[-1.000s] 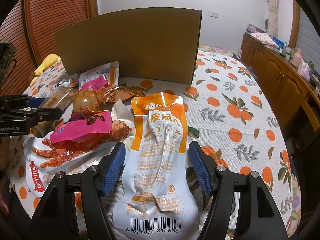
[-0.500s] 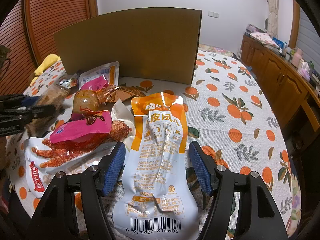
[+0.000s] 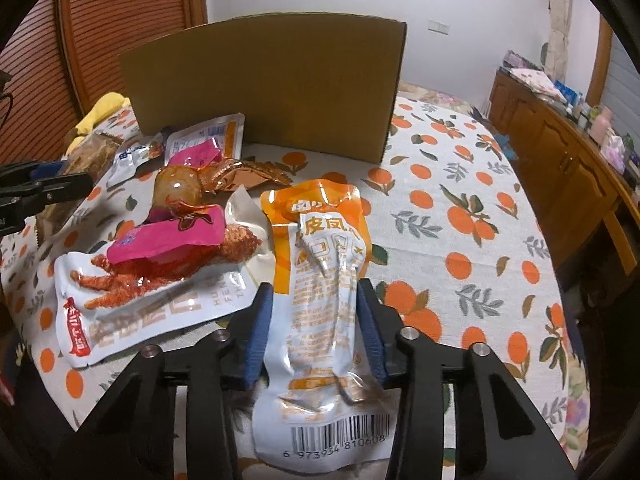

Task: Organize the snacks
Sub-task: 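Grasp the rice-crisp bar with the left tool while the right tool grasps the orange sausage pouch, then carry both packets over the box and open both tools to release them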

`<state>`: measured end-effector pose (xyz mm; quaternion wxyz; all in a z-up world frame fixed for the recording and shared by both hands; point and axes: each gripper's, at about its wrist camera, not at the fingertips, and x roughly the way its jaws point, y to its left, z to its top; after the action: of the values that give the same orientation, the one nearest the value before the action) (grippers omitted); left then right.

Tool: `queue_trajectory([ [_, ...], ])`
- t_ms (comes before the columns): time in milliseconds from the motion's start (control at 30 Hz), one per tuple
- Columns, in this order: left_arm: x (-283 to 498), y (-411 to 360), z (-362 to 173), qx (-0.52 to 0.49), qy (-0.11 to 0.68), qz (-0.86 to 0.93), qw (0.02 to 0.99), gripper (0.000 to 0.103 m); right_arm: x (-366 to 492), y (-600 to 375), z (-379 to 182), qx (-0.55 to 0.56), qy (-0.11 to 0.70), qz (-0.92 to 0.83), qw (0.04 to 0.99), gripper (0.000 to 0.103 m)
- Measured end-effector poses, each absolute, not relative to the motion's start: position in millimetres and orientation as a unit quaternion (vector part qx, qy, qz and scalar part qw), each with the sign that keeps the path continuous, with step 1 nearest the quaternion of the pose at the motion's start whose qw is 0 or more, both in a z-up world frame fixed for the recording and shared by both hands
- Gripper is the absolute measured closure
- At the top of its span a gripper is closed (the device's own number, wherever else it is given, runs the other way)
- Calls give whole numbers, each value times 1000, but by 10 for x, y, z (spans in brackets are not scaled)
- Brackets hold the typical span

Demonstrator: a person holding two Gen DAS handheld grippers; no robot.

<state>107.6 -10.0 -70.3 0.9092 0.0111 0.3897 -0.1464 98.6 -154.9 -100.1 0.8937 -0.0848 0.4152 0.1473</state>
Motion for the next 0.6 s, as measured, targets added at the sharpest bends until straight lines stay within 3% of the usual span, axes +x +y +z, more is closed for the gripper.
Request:
queue_trajectory([
  [600, 1168, -109, -272, 8, 343, -167, 924, 61, 885, -1577, -478, -86, 356, 152, 918, 63],
])
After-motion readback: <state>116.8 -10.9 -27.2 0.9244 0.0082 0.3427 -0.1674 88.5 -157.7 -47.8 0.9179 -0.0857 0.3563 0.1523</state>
